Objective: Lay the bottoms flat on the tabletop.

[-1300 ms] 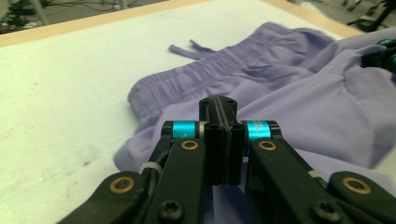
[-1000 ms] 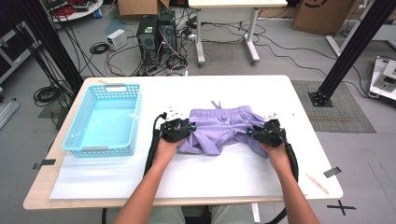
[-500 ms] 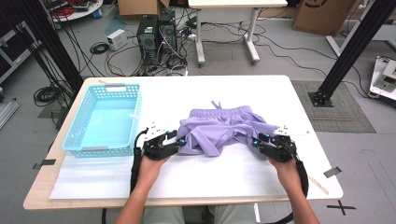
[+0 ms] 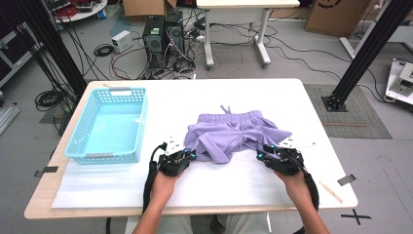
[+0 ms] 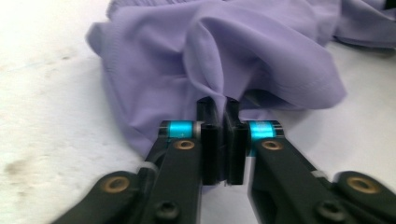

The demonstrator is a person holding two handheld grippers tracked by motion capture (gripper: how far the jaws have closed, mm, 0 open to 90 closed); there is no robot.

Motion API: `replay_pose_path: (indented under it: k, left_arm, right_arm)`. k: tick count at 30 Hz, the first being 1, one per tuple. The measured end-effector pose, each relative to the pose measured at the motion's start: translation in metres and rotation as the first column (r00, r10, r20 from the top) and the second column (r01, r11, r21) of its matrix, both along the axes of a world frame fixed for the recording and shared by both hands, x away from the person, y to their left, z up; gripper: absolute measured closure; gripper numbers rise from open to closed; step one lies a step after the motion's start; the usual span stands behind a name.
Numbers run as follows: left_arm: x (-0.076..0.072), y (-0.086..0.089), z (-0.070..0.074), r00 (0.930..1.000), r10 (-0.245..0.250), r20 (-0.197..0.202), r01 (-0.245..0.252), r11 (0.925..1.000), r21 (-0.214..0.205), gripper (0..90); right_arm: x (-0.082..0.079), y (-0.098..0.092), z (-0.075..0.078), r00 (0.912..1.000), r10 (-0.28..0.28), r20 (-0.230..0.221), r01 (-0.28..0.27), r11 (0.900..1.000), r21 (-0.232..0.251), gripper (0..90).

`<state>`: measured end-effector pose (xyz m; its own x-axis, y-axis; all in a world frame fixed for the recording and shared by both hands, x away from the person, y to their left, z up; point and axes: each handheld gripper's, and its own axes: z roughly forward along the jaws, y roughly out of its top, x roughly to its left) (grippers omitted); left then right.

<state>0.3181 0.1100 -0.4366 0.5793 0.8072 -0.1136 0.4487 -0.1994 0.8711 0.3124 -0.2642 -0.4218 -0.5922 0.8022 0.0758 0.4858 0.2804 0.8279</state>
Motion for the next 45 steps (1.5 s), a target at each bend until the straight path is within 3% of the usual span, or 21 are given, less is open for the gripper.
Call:
replay_pose_path:
  k: [3, 7, 9, 10, 12, 17, 20, 24, 30, 33, 35, 39, 41, 45]
  left_arm:
    - [0.012, 0.016, 0.007, 0.9957, 0.091, 0.017, -0.090, 0.9953, -0.035, 87.5]
    - [0.032, 0.026, 0.007, 0.9872, 0.159, -0.007, -0.159, 0.9871, -0.012, 86.3]
    - [0.035, 0.026, 0.004, 0.9827, 0.184, -0.018, -0.185, 0.9826, -0.019, 69.6]
    - [0.034, 0.027, 0.004, 0.9819, 0.188, -0.026, -0.188, 0.9820, -0.018, 60.0]
    - [0.028, 0.026, 0.004, 0.9835, 0.181, -0.004, -0.181, 0.9831, -0.029, 51.3]
    - [0.006, 0.028, 0.010, 0.9883, 0.139, 0.064, -0.134, 0.9882, -0.075, 48.7]
    - [-0.004, 0.023, 0.011, 0.9915, 0.102, 0.081, -0.096, 0.9927, -0.073, 49.8]
    - [0.001, 0.009, 0.005, 0.9992, 0.028, 0.029, -0.026, 0.9980, -0.058, 50.7]
    - [0.018, -0.013, -0.008, 0.9983, 0.008, -0.058, -0.006, 0.9993, 0.037, 49.4]
    - [0.023, -0.022, -0.013, 0.9953, -0.006, -0.097, 0.016, 0.9939, 0.109, 51.3]
    - [0.023, -0.025, -0.013, 0.9954, 0.005, -0.096, 0.009, 0.9895, 0.144, 57.2]
    - [0.021, -0.023, -0.013, 0.9953, 0.022, -0.094, -0.008, 0.9894, 0.145, 74.6]
    - [0.018, -0.020, -0.013, 0.9953, 0.015, -0.096, -0.004, 0.9934, 0.115, 83.3]
    - [0.006, -0.009, -0.008, 0.9958, -0.033, -0.085, 0.036, 0.9990, 0.029, 85.7]
  right_arm:
    - [0.000, -0.003, 0.000, 1.0000, -0.004, 0.001, 0.004, 1.0000, 0.003, 62.2]
    - [0.001, -0.005, -0.003, 0.9999, -0.012, -0.006, 0.012, 0.9999, -0.001, 62.2]
    - [0.001, -0.007, -0.005, 0.9999, -0.012, -0.008, 0.012, 0.9999, -0.004, 62.2]
    - [0.001, -0.007, -0.005, 0.9999, -0.014, -0.010, 0.014, 0.9999, -0.006, 62.1]
    - [0.000, -0.009, -0.006, 0.9997, -0.021, -0.011, 0.021, 0.9998, -0.001, 61.4]
    - [-0.003, -0.013, -0.005, 0.9994, -0.033, -0.006, 0.033, 0.9994, 0.011, 60.7]
    - [-0.006, -0.014, -0.005, 0.9993, -0.036, -0.007, 0.036, 0.9993, 0.002, 60.3]
    - [-0.008, -0.015, -0.004, 0.9991, -0.042, -0.003, 0.042, 0.9991, 0.006, 59.8]
    - [-0.010, -0.014, -0.003, 0.9993, -0.036, 0.001, 0.036, 0.9993, 0.008, 59.2]
    - [-0.010, -0.016, -0.003, 0.9993, -0.038, 0.002, 0.038, 0.9992, 0.013, 59.2]
    - [-0.010, -0.017, -0.004, 0.9993, -0.036, 0.003, 0.036, 0.9993, 0.010, 59.2]
    - [-0.009, -0.019, -0.005, 0.9991, -0.043, -0.002, 0.043, 0.9990, 0.013, 59.2]
    - [-0.009, -0.020, -0.005, 0.9990, -0.045, -0.002, 0.045, 0.9989, 0.014, 59.2]
    - [-0.010, -0.021, -0.006, 0.9989, -0.048, 0.000, 0.048, 0.9987, 0.015, 59.2]
